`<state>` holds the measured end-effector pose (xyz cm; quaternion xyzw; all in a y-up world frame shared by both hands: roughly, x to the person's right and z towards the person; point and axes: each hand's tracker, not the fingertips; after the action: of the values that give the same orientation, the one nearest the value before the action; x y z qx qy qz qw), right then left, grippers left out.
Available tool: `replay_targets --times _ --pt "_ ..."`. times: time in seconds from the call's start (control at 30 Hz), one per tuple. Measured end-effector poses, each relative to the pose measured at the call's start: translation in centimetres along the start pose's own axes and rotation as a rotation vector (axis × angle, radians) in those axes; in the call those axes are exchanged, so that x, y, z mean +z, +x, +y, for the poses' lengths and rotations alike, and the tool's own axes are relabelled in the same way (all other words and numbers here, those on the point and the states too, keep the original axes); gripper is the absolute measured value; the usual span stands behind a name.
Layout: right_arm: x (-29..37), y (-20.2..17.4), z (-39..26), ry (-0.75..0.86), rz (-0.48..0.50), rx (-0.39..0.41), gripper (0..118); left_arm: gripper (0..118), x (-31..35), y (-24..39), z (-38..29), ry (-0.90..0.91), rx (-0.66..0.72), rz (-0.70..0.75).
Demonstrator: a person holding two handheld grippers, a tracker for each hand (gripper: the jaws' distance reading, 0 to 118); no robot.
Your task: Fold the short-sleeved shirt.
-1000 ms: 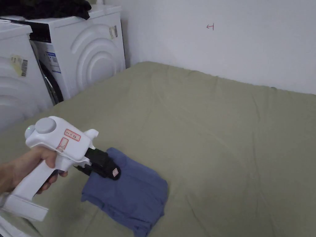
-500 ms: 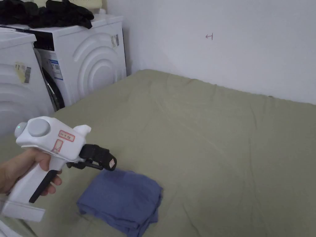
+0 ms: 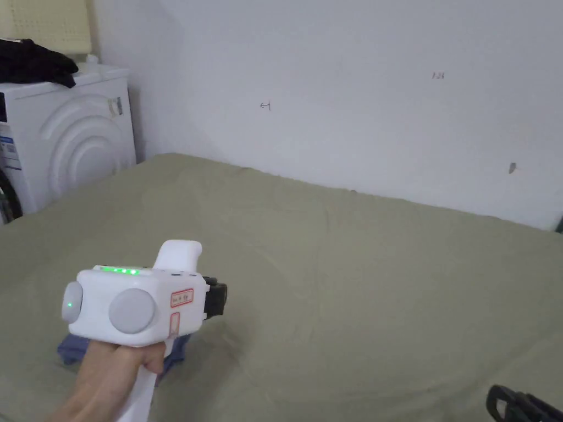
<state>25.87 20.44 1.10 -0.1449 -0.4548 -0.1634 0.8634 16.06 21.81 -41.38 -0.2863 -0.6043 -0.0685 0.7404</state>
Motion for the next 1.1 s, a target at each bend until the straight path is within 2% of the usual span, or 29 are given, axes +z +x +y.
replay_targets --times 0.03,0.1,0.13,0.2,0.23,0.3,0.33,0.4,0.43,0.47,0.57,0.7,0.87,1.0,1.1 --pt "0.7 -0.6 0.7 0.045 -0.025 0.042 0 0 0.6 2.3 -0.3 0.046 0.017 0.035" --pt "2.2 -1.8 1.9 0.124 -0.129 0.12 0 0 2.5 6.7 -1.0 0.211 -0.102 0.036" --pt "2.8 -2.2 2.3 0.163 -0.151 0.152 0 0 3.1 9.0 -1.6 0.241 -0.119 0.062" --pt "4.2 -2.9 3.0 0.23 -0.227 0.167 0 0 4.4 12.7 -2.0 0.31 -0.172 0.071" --pt "5.0 -3.1 3.1 0.245 -0.23 0.159 0 0 4.5 13.8 -2.0 0.306 -0.204 0.086" --pt "6.5 -3.2 3.1 0.29 -0.229 0.124 0 0 4.2 16.3 -2.6 0.302 -0.198 0.145" --pt "6.9 -3.3 3.0 0.302 -0.235 0.138 0 0 4.2 16.7 -2.8 0.271 -0.15 0.198" --pt "7.5 -3.7 2.6 0.3 -0.315 0.193 0 0 5.4 17.0 -3.8 0.326 -0.065 0.107" --pt "7.7 -3.6 2.4 0.292 -0.317 0.194 0 0 5.8 17.0 -4.0 0.31 -0.034 0.128" --pt "7.9 -3.5 2.2 0.283 -0.3 0.194 0 0 6.1 16.7 -4.2 0.349 -0.069 0.1" --pt "8.1 -3.3 1.6 0.29 -0.294 0.199 0 0 7.0 16.8 -4.2 0.361 -0.133 0.185" --pt "8.1 -2.8 1.7 0.287 -0.285 0.197 0 0 7.1 16.6 -3.8 0.352 -0.205 0.189" --pt "8.3 -2.3 1.9 0.294 -0.293 0.167 0 0 7.0 16.1 -3.3 0.344 -0.178 0.166" --pt "8.1 -2.1 2.1 0.285 -0.304 0.174 1 0 7.0 16.3 -3.1 0.35 -0.19 0.173" --pt "8.3 -1.9 2.1 0.299 -0.309 0.167 18 10 7.0 16.3 -3.0 0.349 -0.189 0.167"
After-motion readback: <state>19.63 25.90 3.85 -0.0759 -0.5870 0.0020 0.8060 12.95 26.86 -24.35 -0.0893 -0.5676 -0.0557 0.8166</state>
